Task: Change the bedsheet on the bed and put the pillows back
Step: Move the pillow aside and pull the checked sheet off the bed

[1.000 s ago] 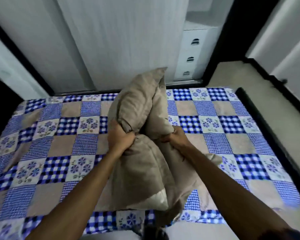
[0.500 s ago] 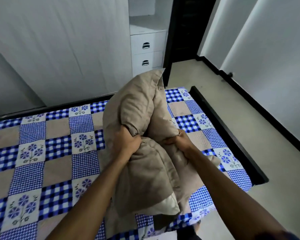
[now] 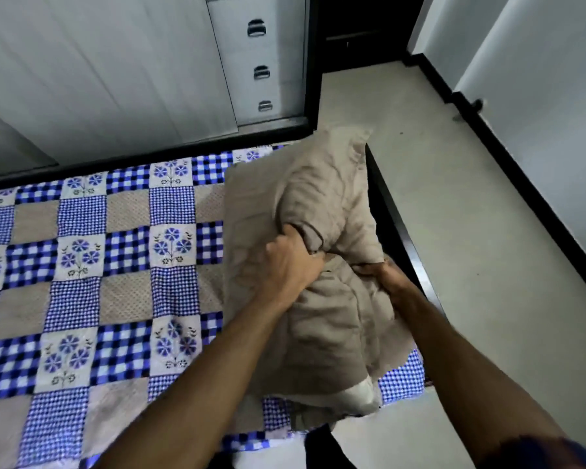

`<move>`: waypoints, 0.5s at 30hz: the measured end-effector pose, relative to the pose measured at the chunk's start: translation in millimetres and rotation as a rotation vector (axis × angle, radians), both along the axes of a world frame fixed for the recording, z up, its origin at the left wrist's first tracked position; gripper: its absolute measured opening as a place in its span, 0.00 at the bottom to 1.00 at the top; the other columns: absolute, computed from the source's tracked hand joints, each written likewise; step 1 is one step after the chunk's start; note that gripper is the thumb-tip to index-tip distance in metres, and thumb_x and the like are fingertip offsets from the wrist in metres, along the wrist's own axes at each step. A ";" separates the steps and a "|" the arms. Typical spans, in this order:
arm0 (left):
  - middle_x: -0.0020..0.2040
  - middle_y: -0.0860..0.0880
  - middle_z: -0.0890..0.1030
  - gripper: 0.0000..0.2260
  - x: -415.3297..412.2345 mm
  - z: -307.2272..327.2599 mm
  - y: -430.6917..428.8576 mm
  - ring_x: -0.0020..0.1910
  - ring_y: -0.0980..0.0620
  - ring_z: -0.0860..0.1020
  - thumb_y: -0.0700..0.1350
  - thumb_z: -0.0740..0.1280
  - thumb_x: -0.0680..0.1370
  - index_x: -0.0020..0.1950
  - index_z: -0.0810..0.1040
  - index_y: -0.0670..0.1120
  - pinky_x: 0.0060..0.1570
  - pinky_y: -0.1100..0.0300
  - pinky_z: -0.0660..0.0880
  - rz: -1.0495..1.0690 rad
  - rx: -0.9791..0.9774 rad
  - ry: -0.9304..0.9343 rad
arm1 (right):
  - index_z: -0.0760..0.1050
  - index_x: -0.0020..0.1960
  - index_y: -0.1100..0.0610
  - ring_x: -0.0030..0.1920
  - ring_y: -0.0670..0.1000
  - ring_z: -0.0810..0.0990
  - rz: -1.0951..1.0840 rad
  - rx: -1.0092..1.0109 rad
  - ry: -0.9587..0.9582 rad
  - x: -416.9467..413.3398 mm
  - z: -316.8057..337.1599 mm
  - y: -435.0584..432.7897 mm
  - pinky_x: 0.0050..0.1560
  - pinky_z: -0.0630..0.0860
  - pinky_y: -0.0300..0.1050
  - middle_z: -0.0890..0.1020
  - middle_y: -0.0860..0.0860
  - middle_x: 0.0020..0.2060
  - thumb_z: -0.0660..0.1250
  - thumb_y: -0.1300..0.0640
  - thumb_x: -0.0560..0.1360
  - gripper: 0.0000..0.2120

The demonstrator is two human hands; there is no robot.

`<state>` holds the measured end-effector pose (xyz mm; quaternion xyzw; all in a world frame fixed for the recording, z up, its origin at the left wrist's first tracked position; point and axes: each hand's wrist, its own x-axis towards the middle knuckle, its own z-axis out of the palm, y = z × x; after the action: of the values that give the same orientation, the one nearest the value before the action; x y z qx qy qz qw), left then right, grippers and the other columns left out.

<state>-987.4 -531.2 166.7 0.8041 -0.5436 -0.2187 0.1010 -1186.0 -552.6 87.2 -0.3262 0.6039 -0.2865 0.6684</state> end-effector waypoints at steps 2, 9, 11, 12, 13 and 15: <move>0.63 0.37 0.77 0.32 -33.7 -38.2 -9.8 0.63 0.36 0.75 0.62 0.68 0.74 0.69 0.68 0.41 0.59 0.48 0.71 -0.042 0.115 0.083 | 0.80 0.62 0.58 0.52 0.57 0.82 0.002 -0.022 0.152 -39.1 -34.6 -14.5 0.53 0.79 0.52 0.84 0.57 0.53 0.79 0.52 0.62 0.29; 0.57 0.42 0.77 0.32 -55.5 -133.4 -8.5 0.56 0.39 0.77 0.67 0.65 0.69 0.63 0.79 0.46 0.57 0.48 0.75 -0.036 -0.108 0.179 | 0.80 0.58 0.55 0.46 0.53 0.80 0.010 0.111 0.340 -152.1 -102.5 -21.8 0.45 0.78 0.42 0.83 0.56 0.51 0.71 0.48 0.73 0.17; 0.64 0.42 0.73 0.35 -38.7 -136.3 -5.1 0.63 0.40 0.73 0.67 0.71 0.69 0.69 0.74 0.49 0.61 0.45 0.73 0.105 -0.107 0.082 | 0.74 0.70 0.54 0.61 0.51 0.79 0.038 0.129 0.320 -166.8 -125.4 -20.0 0.62 0.77 0.50 0.78 0.49 0.67 0.70 0.43 0.74 0.28; 0.69 0.43 0.70 0.40 -27.6 -140.7 -1.6 0.67 0.41 0.70 0.69 0.74 0.66 0.72 0.69 0.51 0.64 0.43 0.71 0.217 -0.033 0.107 | 0.72 0.70 0.53 0.62 0.50 0.78 0.034 0.124 0.294 -164.8 -123.0 -19.2 0.63 0.77 0.51 0.77 0.47 0.67 0.69 0.43 0.75 0.27; 0.73 0.45 0.68 0.47 -16.6 -144.1 2.5 0.70 0.43 0.69 0.70 0.76 0.62 0.75 0.65 0.53 0.67 0.42 0.70 0.345 0.050 0.221 | 0.71 0.70 0.52 0.60 0.49 0.79 0.017 0.120 0.258 -161.1 -120.1 -18.3 0.61 0.77 0.50 0.77 0.45 0.64 0.69 0.47 0.78 0.22; 0.73 0.48 0.70 0.55 8.2 -162.3 12.5 0.70 0.46 0.71 0.71 0.80 0.55 0.76 0.62 0.54 0.67 0.46 0.72 0.541 0.120 0.598 | 0.70 0.68 0.49 0.57 0.49 0.80 0.029 0.080 0.227 -154.5 -118.3 -19.2 0.59 0.78 0.51 0.79 0.44 0.59 0.70 0.50 0.75 0.23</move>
<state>-979.2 -518.6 4.4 0.8235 -0.2455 -0.4395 0.2615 -1340.6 -571.9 -31.1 -0.3382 0.6819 -0.2135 0.6124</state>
